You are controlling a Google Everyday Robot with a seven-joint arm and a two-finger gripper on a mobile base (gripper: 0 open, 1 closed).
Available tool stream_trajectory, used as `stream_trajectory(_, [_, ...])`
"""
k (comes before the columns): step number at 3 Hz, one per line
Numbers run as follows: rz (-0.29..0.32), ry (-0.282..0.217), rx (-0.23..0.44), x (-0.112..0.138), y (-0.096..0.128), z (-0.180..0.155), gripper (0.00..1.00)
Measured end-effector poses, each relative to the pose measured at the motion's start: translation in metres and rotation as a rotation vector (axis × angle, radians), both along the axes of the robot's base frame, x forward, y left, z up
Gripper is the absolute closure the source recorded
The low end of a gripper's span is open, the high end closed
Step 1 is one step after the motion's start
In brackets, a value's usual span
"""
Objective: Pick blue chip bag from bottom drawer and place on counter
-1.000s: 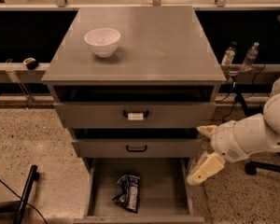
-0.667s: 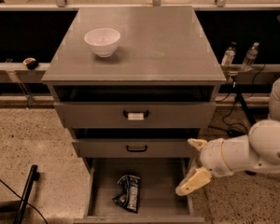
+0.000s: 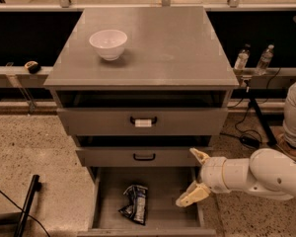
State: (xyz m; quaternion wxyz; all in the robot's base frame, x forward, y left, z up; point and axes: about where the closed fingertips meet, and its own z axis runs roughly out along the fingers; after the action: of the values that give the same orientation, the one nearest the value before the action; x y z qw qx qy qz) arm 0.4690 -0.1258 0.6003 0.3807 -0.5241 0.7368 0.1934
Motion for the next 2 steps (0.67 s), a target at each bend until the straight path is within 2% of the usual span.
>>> stream_trajectory(1, [0.013, 0.005, -0.020, 0.012, 0.003, -0.037, 0.00])
stream_trajectory(2, [-0.002, -0.076, -0.002, 0.034, 0.002, -0.091, 0.00])
